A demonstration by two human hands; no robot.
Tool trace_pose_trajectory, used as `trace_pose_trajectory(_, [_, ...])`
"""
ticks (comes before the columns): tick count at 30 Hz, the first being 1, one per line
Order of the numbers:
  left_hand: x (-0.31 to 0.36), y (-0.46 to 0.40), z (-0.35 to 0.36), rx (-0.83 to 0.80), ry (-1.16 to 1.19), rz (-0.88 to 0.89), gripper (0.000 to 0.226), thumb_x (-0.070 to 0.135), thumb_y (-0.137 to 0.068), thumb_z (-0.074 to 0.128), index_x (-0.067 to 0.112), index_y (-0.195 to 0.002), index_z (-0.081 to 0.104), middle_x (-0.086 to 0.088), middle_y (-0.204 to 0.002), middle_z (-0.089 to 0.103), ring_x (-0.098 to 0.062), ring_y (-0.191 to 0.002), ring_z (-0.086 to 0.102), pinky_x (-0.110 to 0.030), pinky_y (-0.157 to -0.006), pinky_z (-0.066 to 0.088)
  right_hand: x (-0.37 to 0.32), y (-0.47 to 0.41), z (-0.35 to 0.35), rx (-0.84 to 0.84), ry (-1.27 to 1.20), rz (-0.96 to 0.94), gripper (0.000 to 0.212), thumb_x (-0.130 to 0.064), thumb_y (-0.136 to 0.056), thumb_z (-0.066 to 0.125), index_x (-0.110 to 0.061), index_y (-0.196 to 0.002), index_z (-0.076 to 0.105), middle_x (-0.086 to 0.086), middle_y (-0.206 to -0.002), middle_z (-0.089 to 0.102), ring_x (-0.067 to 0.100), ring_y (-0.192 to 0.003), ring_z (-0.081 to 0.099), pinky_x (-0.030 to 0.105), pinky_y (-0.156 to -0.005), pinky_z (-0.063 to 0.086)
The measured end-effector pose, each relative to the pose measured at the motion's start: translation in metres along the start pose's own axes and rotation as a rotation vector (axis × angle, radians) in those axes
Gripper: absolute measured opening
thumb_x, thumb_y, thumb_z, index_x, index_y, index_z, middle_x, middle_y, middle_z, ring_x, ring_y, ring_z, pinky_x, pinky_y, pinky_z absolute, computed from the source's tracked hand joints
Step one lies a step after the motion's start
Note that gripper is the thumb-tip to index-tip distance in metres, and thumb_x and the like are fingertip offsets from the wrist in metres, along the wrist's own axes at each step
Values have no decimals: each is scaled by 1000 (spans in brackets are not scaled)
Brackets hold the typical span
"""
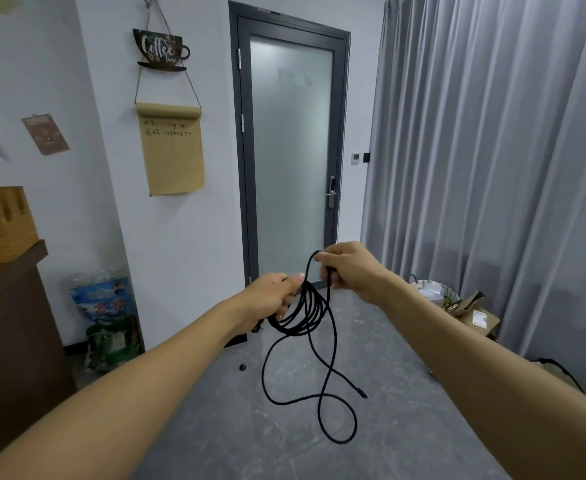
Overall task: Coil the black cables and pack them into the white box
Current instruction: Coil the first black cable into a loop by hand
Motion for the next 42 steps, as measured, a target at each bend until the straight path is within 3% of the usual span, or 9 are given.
trace_pose_trajectory(9, [-4,3,7,-1,17,22,32,24,-102,36,13,-72,42,7,-54,33,-7,-46,29,-19,-47,31,-22,22,27,-272,328,-200,24,-11,-97,46,-1,-101,68,-6,-58,53,7,-49,44,16,-51,42])
trace_pose_trajectory(13, [-4,4,9,-3,41,55,36,28,-102,37,16,-68,38,8,-54,32,-9,-50,27,-21,-50,31,-28,22,25,-173,659,-374,28,-13,-97,46,-10,-118,64,-3,-103,58,8,-89,53,18,-80,40])
trace_pose_trajectory(17, [0,5,6,-31,127,82,35,31,-100,40,19,-68,37,8,-54,25,-7,-46,25,-19,-50,33,-3,20,19,-337,381,-233,29,-27,-98,47,-12,-119,60,1,-116,63,15,-111,57,27,-100,42])
trace_pose_trajectory(24, [0,6,6,-34,287,31,38,35,-99,42,17,-66,48,8,-53,24,-5,-43,23,-17,-46,35,17,20,21,-390,169,-114,28,-26,-99,44,0,-101,52,3,-75,50,16,-74,55,37,-82,44])
trace_pose_trajectory(28, [-6,-1,7,-9,285,-29,36,38,-98,44,15,-72,51,7,-54,32,-8,-48,32,-19,-52,38,15,17,28,-309,192,-106,25,-18,-101,38,-6,-81,47,2,-68,36,13,-56,39,35,-72,55])
trace_pose_trajectory(32, [-14,-5,0,30,162,-103,27,31,-98,47,12,-87,62,-1,-82,59,-15,-79,55,-29,-82,47,19,9,16,-194,444,-71,26,-24,-100,39,-7,-82,47,4,-70,42,14,-55,46,34,-66,56])
trace_pose_trajectory(36, [-21,-8,-11,50,-5,-216,15,19,-98,48,15,-95,62,-4,-97,60,-16,-90,55,-23,-75,44,27,5,-6,-94,533,-7,26,-26,-100,38,-7,-85,46,4,-73,45,17,-58,54,17,-44,39])
trace_pose_trajectory(39, [-26,-13,-14,-21,-437,-303,15,11,-94,49,10,-100,63,-6,-105,63,-21,-96,62,-31,-80,50,28,4,-10,-66,580,-1,28,-27,-101,36,-3,-96,50,4,-73,46,23,-65,56,22,-47,39])
trace_pose_trajectory(42, [-24,-17,-18,80,-766,-317,18,12,-93,47,4,-92,63,-12,-97,63,-26,-84,60,-29,-64,45,26,3,-18,-20,600,-7,31,-26,-101,36,1,-101,51,9,-78,50,27,-71,55,31,-57,40])
Point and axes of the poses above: each hand's wrist, its own y-axis away from the middle knuckle, its own z-axis out of the palm, x = y × z, the point moved 4 cm from there along -y, towards the middle knuckle
